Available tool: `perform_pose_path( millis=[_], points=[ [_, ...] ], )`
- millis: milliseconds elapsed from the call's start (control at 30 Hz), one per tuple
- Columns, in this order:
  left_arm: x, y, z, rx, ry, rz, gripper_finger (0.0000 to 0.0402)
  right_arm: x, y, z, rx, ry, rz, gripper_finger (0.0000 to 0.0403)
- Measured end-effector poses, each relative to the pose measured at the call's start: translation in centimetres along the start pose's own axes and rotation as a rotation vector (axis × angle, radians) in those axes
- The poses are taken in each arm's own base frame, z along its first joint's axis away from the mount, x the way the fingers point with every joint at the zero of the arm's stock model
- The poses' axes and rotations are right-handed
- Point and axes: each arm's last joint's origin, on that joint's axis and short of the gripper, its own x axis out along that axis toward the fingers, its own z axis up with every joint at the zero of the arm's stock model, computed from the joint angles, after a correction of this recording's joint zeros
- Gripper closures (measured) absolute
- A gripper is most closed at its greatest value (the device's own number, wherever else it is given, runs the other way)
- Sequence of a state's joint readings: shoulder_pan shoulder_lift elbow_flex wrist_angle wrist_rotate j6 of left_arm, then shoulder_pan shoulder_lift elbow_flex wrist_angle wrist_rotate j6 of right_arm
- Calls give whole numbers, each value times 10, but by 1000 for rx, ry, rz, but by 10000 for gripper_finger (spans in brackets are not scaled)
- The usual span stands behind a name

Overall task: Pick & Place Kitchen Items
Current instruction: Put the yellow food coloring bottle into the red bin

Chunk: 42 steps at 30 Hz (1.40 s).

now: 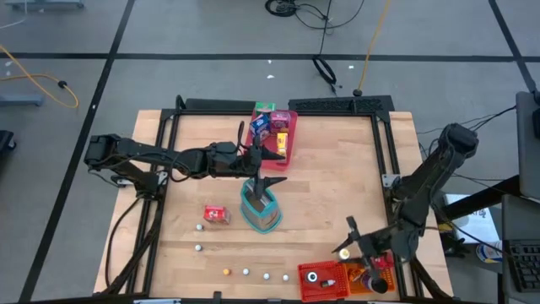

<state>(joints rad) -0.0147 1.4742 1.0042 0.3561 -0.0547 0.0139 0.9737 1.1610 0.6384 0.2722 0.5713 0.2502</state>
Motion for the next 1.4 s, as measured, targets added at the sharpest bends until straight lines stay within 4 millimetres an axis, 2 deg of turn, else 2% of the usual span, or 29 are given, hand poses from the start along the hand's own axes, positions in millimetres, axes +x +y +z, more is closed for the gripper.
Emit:
perform_pose_path(
  millis=[233, 567, 767, 1000, 1133, 1400],
  points=[
    [0, 0, 0, -19, 0, 0, 91, 19, 15, -16, -5, 3, 20, 281],
    [0, 0, 0, -30, 0, 0, 91, 36, 20, -39, 64, 73, -4, 275],
    [0, 0, 0, -30, 0, 0, 91, 47, 19, -53, 50, 118, -33, 278],
    [0, 0, 0, -27, 1, 0, 91, 49, 19, -55, 54, 112, -28, 259],
    [0, 0, 0, -26, 1, 0, 91, 49, 21, -55, 59, 135, 39, 256],
    [0, 0, 0, -26, 1, 0, 91, 49, 21, -54, 39, 128, 40, 248]
  ],
)
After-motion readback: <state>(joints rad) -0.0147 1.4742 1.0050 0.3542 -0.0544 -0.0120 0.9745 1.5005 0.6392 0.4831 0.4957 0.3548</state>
